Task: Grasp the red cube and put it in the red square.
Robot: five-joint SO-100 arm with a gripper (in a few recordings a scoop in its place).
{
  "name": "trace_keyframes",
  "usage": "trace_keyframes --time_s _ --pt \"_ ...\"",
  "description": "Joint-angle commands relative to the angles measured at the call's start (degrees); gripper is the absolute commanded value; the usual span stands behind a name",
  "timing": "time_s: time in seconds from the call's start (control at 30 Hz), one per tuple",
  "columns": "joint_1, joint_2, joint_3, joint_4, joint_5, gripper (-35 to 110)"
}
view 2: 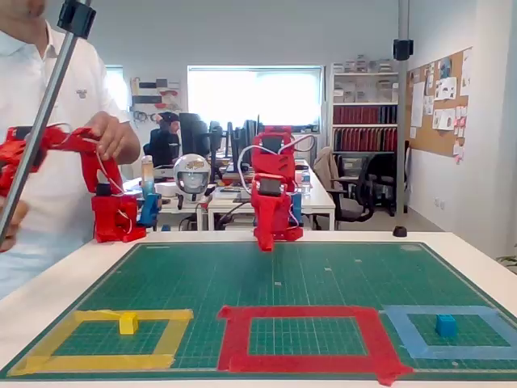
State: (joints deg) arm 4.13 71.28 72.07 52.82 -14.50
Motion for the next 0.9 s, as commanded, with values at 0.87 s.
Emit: trace_keyframes --time_s 0.87 --pt "3.34 -22.94 -17.84 -27.51 -81.74 -1"
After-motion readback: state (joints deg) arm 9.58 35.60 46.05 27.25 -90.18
